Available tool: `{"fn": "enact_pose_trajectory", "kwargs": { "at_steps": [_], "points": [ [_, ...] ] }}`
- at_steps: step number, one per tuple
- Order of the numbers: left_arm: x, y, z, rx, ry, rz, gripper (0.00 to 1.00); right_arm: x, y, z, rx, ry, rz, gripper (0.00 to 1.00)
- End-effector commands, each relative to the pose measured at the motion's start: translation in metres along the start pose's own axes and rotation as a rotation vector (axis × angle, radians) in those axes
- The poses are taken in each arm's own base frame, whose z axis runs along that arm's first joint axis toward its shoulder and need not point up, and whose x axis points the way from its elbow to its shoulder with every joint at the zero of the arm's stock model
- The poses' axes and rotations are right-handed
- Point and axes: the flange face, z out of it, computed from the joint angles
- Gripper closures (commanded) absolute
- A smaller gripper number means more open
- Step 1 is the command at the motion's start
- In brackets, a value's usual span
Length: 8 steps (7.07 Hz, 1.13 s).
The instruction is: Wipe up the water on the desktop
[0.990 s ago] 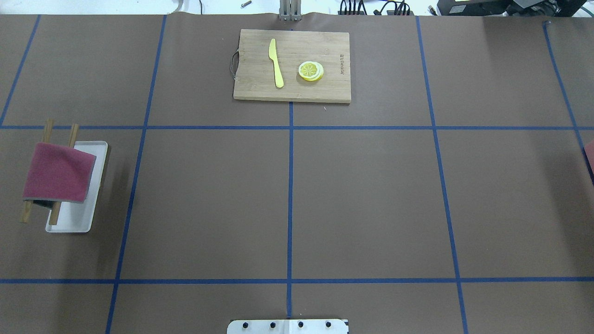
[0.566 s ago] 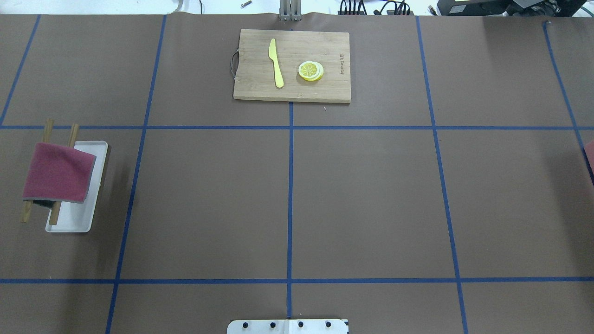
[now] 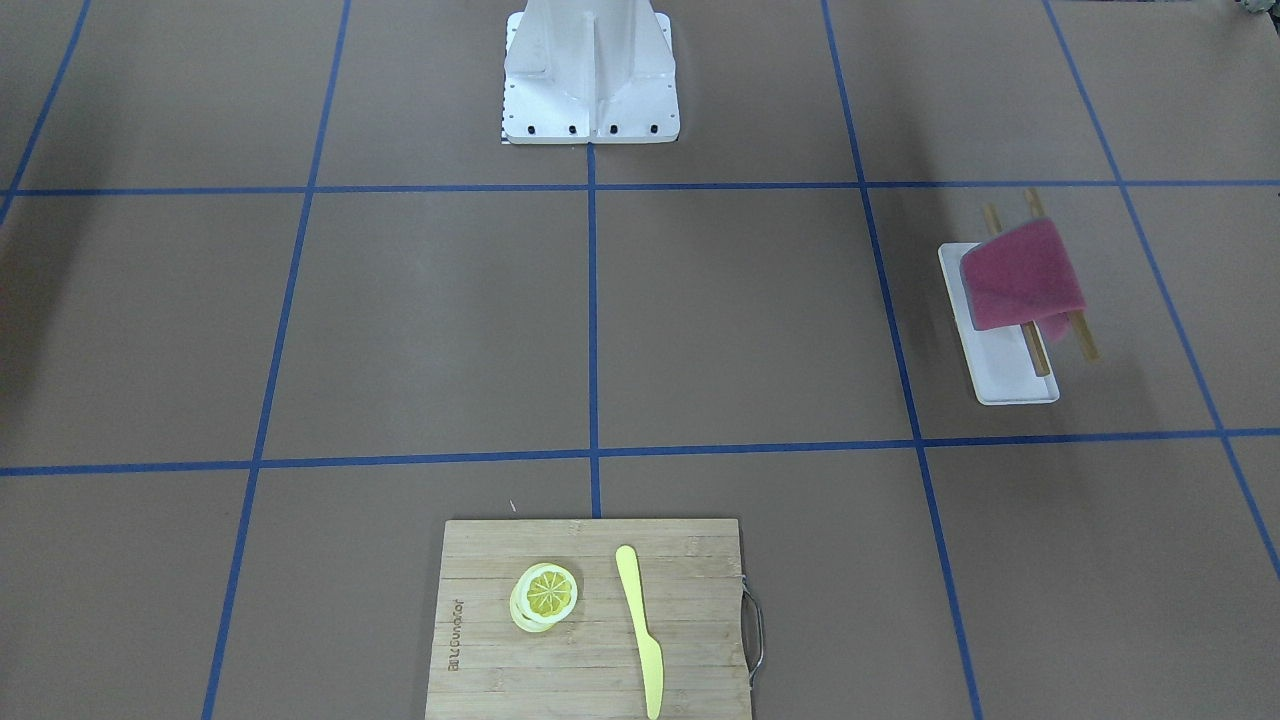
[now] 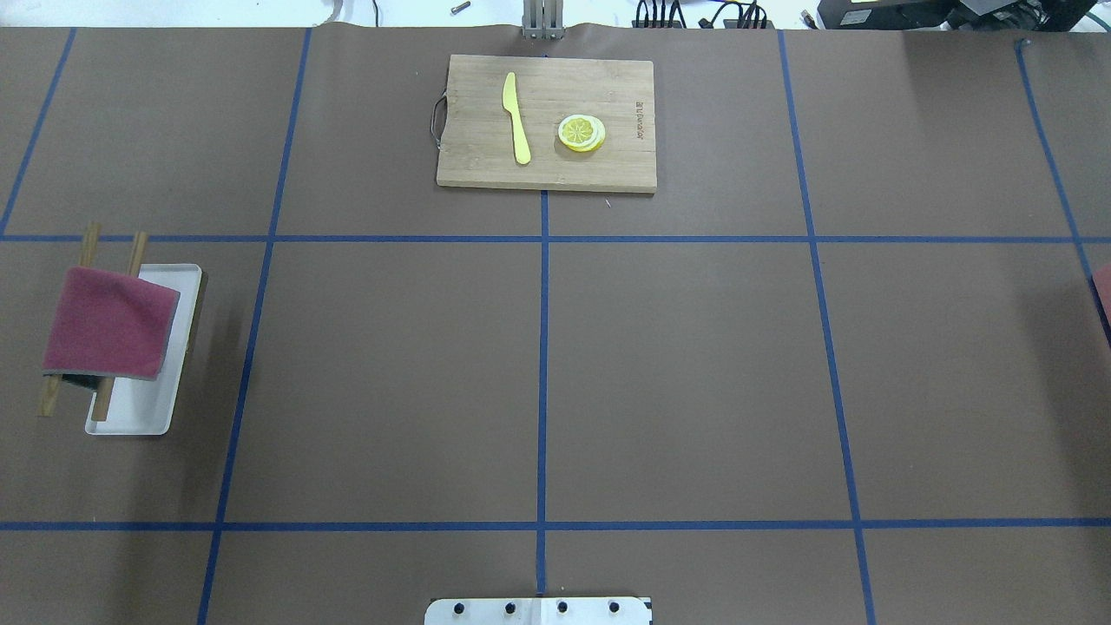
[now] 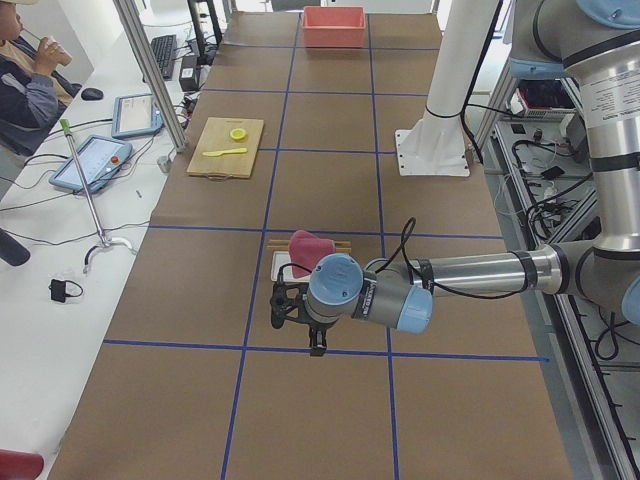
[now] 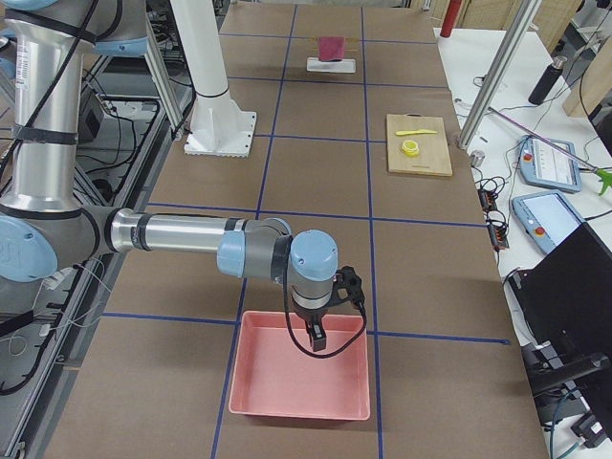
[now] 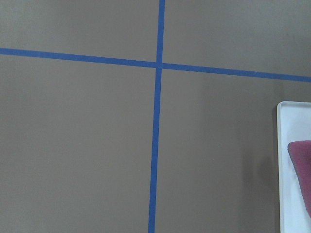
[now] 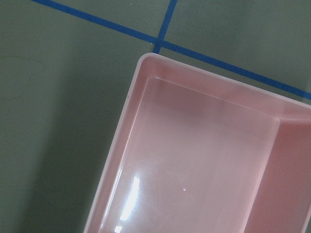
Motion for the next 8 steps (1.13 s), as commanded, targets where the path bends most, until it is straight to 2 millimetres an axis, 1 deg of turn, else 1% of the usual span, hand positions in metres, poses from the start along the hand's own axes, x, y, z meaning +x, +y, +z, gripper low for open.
{"fn": "enact_pose_trajectory", "kwargs": {
  "at_steps": [1,2,3,4,5,6,7,8],
  "points": [
    [0.014,-0.006,-0.007,0.017,0.008,0.042,0.02,-0.013,0.012,-0.003,0.018,-0.029,0.000,0.00],
    [0.011,-0.001,-0.005,0.008,0.025,0.026,0.02,-0.014,0.013,-0.004,0.021,-0.031,-0.003,0.00],
    [0.014,-0.001,-0.008,0.012,0.033,0.027,0.02,-0.014,0.016,-0.012,0.042,-0.035,0.001,0.00],
    [0.013,0.004,-0.010,0.015,0.046,0.038,0.02,-0.008,0.022,-0.005,0.022,-0.028,0.025,0.00],
    [0.012,0.010,-0.010,0.021,0.050,0.006,0.02,-0.006,0.024,-0.002,0.016,-0.026,0.030,0.00],
    [0.022,-0.003,-0.014,0.049,0.055,-0.076,0.02,-0.005,0.021,0.000,0.010,-0.026,0.027,0.00],
    [0.032,-0.004,-0.018,0.069,0.088,-0.105,0.02,-0.007,0.018,0.000,0.016,-0.036,0.018,0.00],
    [0.039,0.008,-0.024,0.116,0.118,-0.040,0.02,-0.004,0.018,0.003,0.010,-0.037,0.028,0.00]
  ]
}}
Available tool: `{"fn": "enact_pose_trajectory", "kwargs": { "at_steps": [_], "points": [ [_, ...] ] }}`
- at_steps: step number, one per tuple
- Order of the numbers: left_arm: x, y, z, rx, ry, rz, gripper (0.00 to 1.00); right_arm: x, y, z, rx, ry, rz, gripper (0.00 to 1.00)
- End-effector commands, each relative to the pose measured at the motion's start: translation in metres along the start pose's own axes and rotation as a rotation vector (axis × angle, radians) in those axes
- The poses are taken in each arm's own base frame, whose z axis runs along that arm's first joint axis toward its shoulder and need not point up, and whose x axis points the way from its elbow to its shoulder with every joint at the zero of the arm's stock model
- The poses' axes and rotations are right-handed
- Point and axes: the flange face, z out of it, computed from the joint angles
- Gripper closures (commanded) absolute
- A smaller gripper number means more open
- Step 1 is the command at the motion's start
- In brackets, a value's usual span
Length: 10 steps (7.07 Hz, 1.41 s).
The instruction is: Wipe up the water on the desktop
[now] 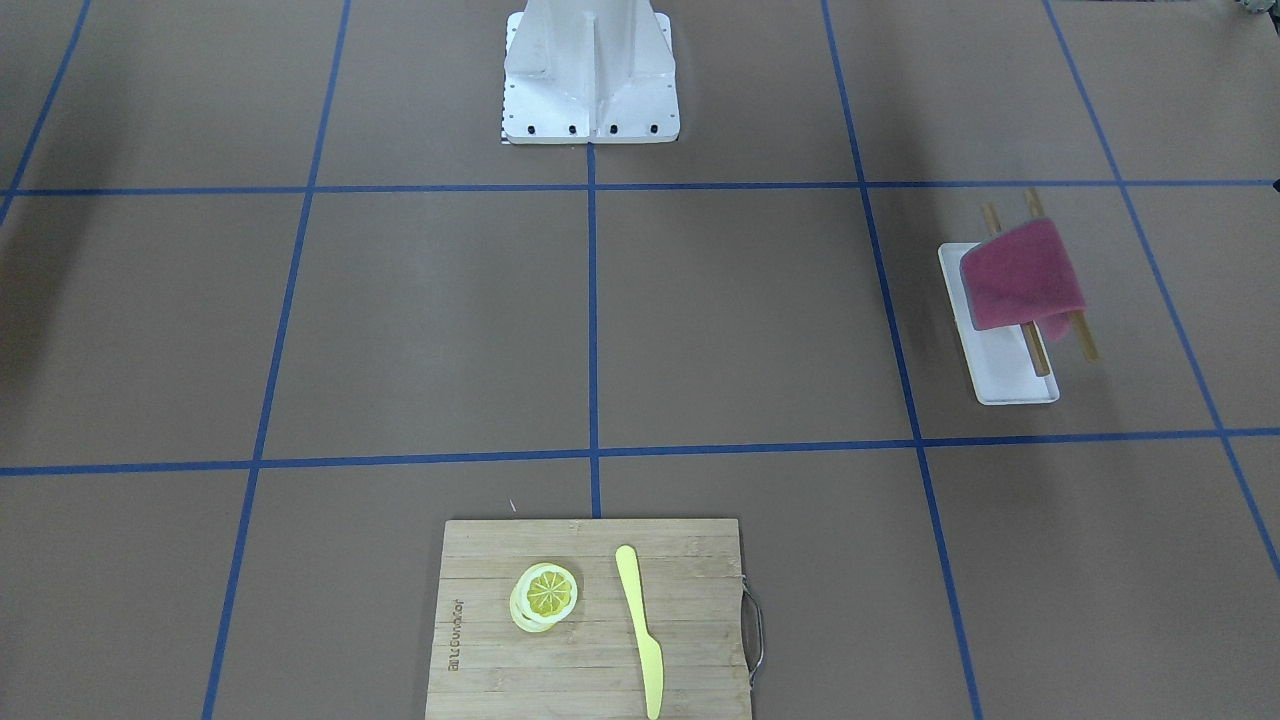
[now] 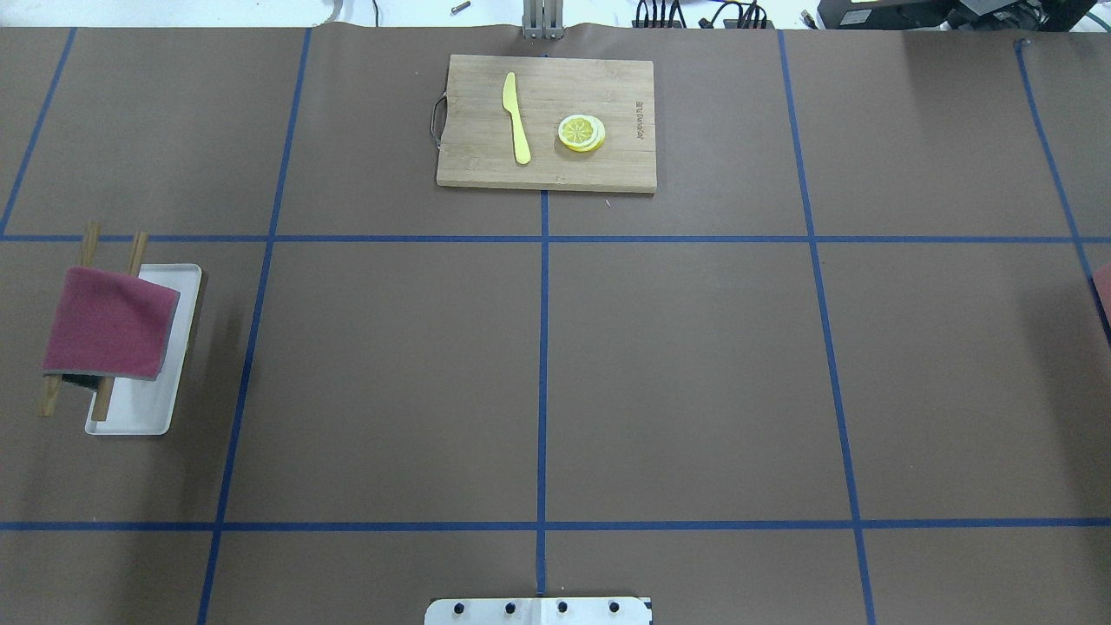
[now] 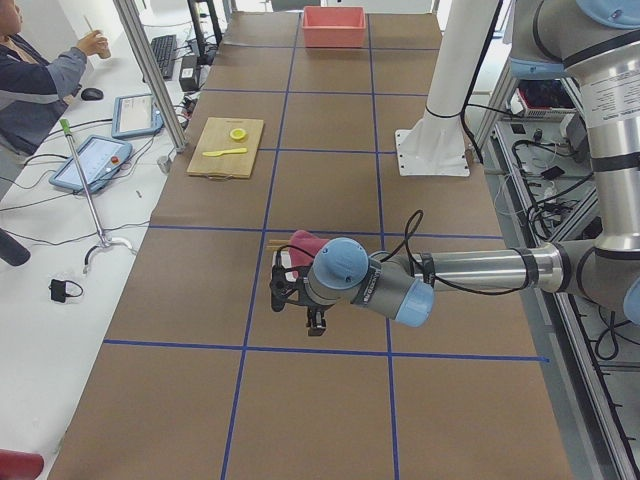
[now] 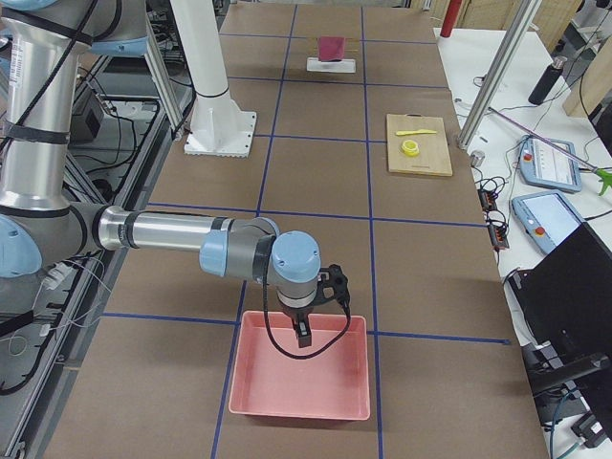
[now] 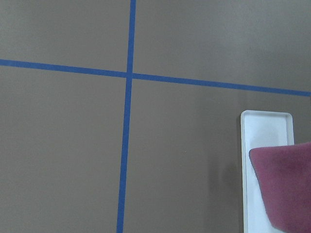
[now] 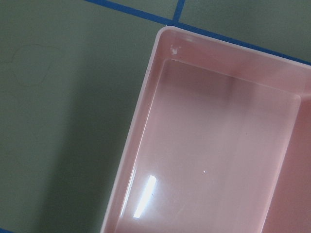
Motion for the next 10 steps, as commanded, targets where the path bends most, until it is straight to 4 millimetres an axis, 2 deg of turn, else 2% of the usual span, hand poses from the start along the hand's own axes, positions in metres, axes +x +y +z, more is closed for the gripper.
{"fn": "enact_pose_trajectory", "kwargs": {
  "at_steps": [1,3,4,5,6,7,8,9,10],
  "points": [
    [0.010,0.009,-0.007,0.044,0.045,0.016,0.02,-0.008,-0.002,-0.004,0.023,-0.037,0.001,0.00],
    [0.014,0.023,-0.009,0.005,0.110,0.001,0.05,-0.007,0.002,0.001,0.025,-0.067,0.007,0.00],
    [0.020,0.018,-0.009,0.014,0.116,0.022,0.05,-0.006,0.004,0.001,0.023,-0.061,0.011,0.00],
    [0.046,-0.003,-0.003,0.012,0.130,0.090,0.04,-0.005,0.010,0.005,0.015,-0.064,0.020,0.00],
    [0.071,-0.014,0.016,-0.023,0.137,0.136,0.04,-0.006,0.008,0.004,0.016,-0.059,0.013,0.00],
    [0.086,-0.020,0.033,-0.041,0.109,0.059,0.03,-0.007,0.007,0.003,0.020,-0.063,0.011,0.00],
    [0.107,-0.020,0.061,-0.076,0.077,-0.016,0.02,-0.007,0.009,0.004,0.018,-0.063,0.005,0.00],
    [0.137,-0.028,0.080,-0.103,0.085,0.022,0.02,-0.007,0.010,0.004,0.017,-0.062,0.005,0.00],
    [0.145,-0.024,0.100,-0.103,0.044,0.039,0.02,-0.007,0.011,0.004,0.016,-0.061,0.002,0.00]
  ]
}}
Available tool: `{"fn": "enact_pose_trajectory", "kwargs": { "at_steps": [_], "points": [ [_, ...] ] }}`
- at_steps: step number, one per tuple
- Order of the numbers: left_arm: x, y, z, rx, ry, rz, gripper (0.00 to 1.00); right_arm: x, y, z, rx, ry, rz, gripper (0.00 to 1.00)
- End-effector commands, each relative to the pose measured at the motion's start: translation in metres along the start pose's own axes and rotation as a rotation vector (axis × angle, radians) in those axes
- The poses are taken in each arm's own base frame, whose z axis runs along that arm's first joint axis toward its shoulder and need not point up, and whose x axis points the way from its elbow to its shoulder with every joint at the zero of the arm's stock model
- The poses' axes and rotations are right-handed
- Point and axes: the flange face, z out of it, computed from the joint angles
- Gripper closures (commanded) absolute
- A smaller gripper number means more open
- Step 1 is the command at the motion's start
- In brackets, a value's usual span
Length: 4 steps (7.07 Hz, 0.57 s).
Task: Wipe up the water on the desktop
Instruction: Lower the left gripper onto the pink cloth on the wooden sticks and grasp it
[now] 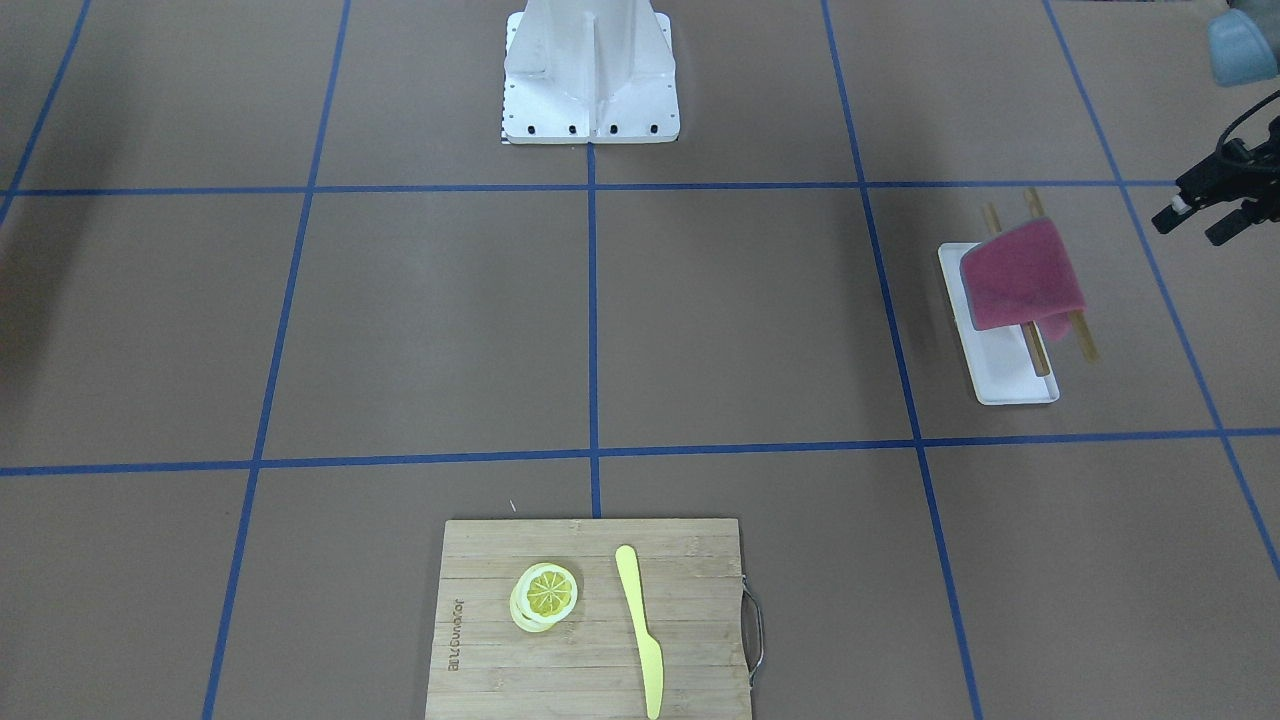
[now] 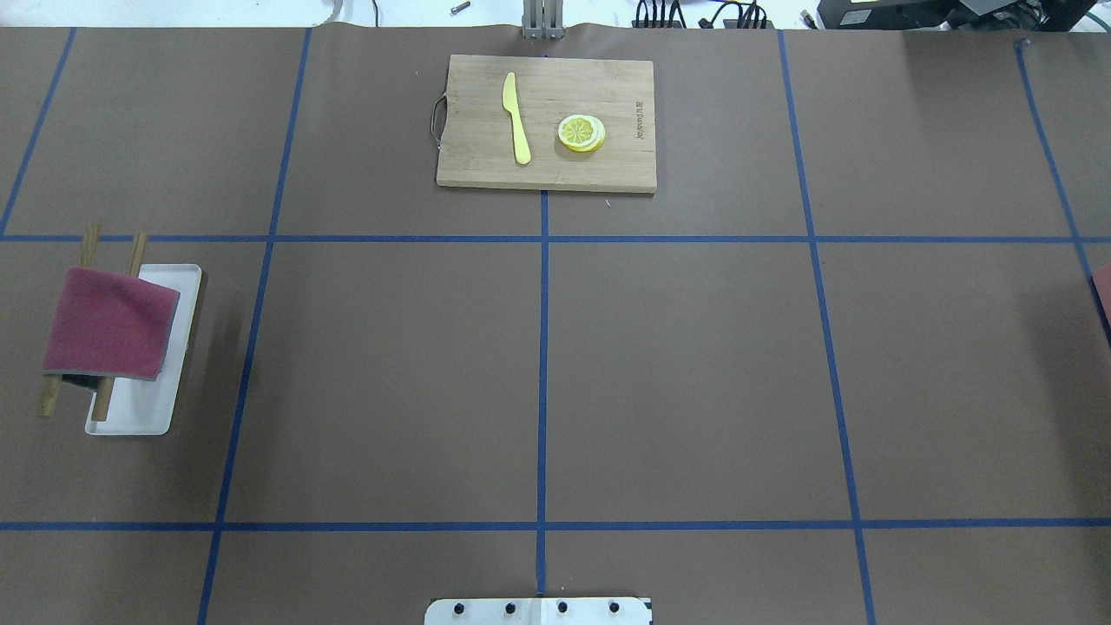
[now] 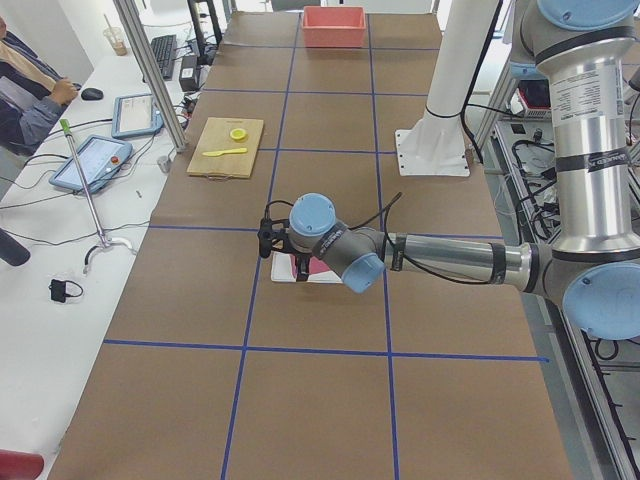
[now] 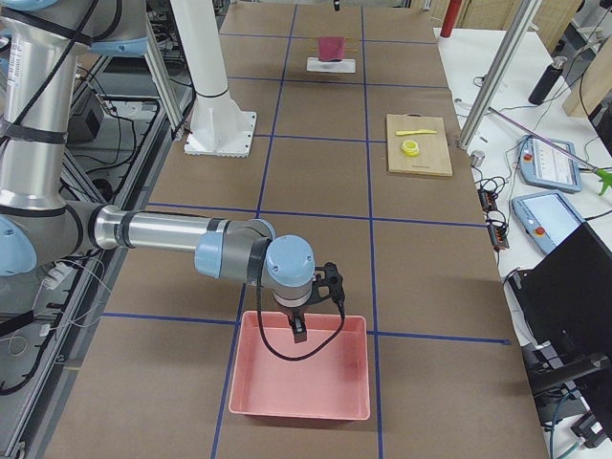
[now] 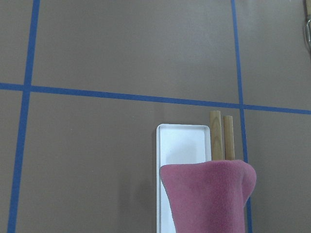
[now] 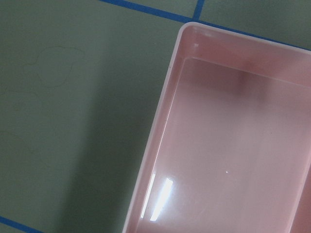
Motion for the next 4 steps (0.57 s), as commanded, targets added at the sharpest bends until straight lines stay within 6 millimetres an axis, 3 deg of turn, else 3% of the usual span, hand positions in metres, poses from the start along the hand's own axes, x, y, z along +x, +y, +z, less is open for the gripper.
{"fn": "enact_pose_trajectory", "kwargs": {
  "at_steps": [1,3,4],
  "points": [
    [0.026,-0.005,0.043,-0.029,-0.045,0.014,0.03,0.000,0.000,0.000,0.000,0.000,-0.004,0.00],
    [0.033,-0.005,0.072,-0.081,-0.050,0.014,0.05,0.000,-0.001,-0.001,0.052,0.033,-0.076,0.00],
    [0.033,-0.002,0.074,-0.087,-0.052,0.017,0.11,0.006,0.007,0.007,0.058,0.035,-0.072,0.00]
  ]
}}
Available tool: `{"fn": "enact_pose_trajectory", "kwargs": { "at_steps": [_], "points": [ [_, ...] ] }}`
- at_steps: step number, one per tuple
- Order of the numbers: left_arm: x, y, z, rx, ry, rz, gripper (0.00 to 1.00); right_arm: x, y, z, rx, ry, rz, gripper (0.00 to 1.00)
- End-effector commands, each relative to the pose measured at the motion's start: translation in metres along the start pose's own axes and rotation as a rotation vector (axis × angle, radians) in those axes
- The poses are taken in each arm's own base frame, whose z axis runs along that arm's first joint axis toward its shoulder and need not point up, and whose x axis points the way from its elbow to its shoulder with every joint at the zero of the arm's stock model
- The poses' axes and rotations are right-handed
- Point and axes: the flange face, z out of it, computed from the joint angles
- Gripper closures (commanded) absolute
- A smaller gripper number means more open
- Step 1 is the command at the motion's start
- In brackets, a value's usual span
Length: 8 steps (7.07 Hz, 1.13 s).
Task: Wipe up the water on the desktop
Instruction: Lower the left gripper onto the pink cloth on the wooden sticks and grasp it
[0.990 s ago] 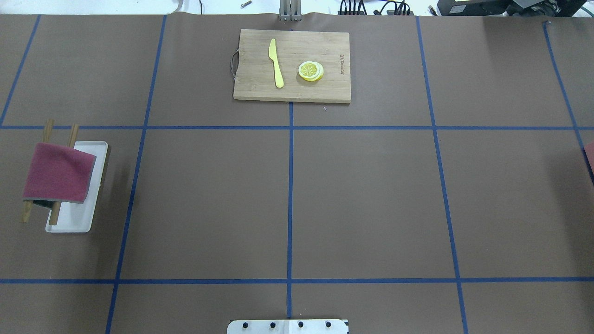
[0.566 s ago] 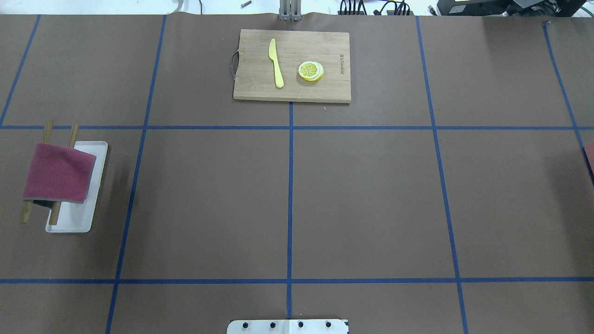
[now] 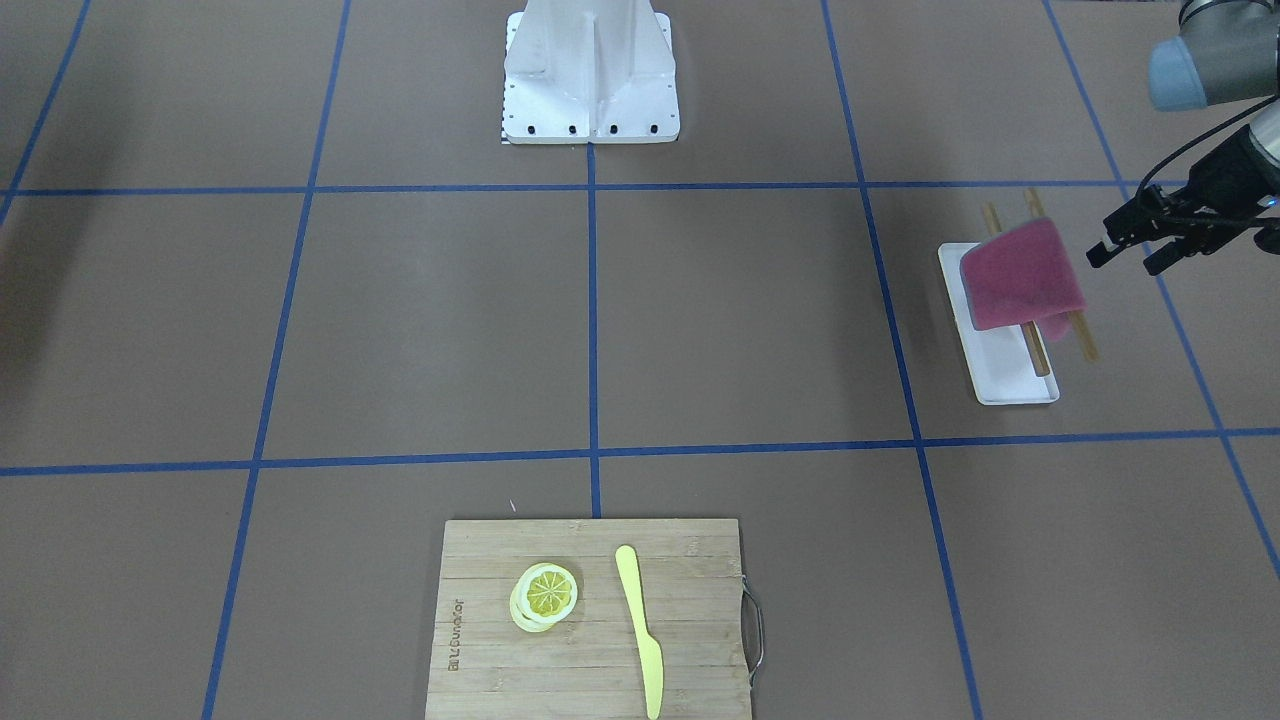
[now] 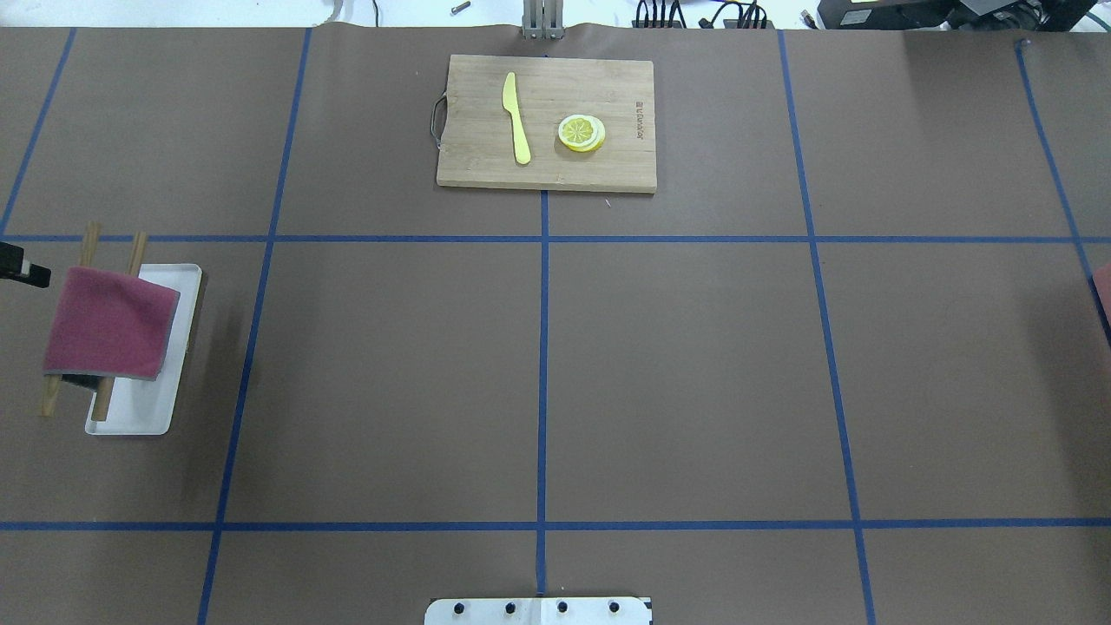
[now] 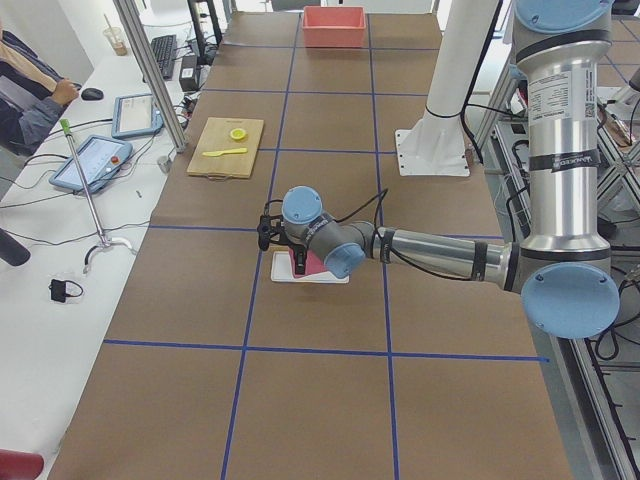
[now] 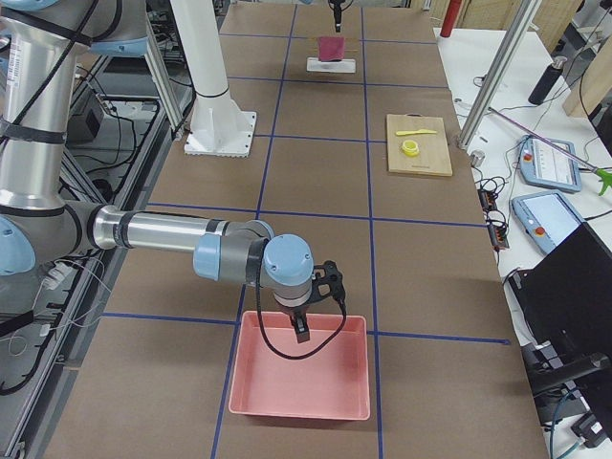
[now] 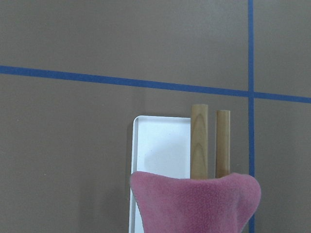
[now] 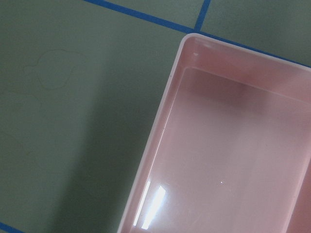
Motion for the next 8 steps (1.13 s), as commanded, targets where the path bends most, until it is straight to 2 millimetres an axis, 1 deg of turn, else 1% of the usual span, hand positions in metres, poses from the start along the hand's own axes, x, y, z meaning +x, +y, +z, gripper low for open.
{"fn": "enact_pose_trajectory", "kwargs": {
  "at_steps": [1,2,3,6,8],
  "points": [
    [0.0002,0.0043,0.0086,-0.019,-0.004,0.000,0.20,0.0046,0.0065,0.0062,0.020,0.010,-0.013,0.00],
    [0.0000,0.0054,0.0080,-0.019,-0.004,0.000,0.31,0.0046,0.0073,0.0066,0.020,0.009,-0.012,0.00],
    [0.0003,0.0057,0.0086,-0.020,-0.004,0.001,0.34,0.0045,0.0090,0.0074,0.020,0.005,-0.009,0.00],
    [0.0055,0.0064,0.0069,-0.024,0.007,0.008,0.37,0.0050,0.0124,0.0089,0.015,0.006,-0.006,0.00],
    [0.0080,0.0045,0.0069,-0.023,0.011,0.012,0.37,0.0054,0.0153,0.0102,0.011,0.006,-0.003,0.00]
  ]
}}
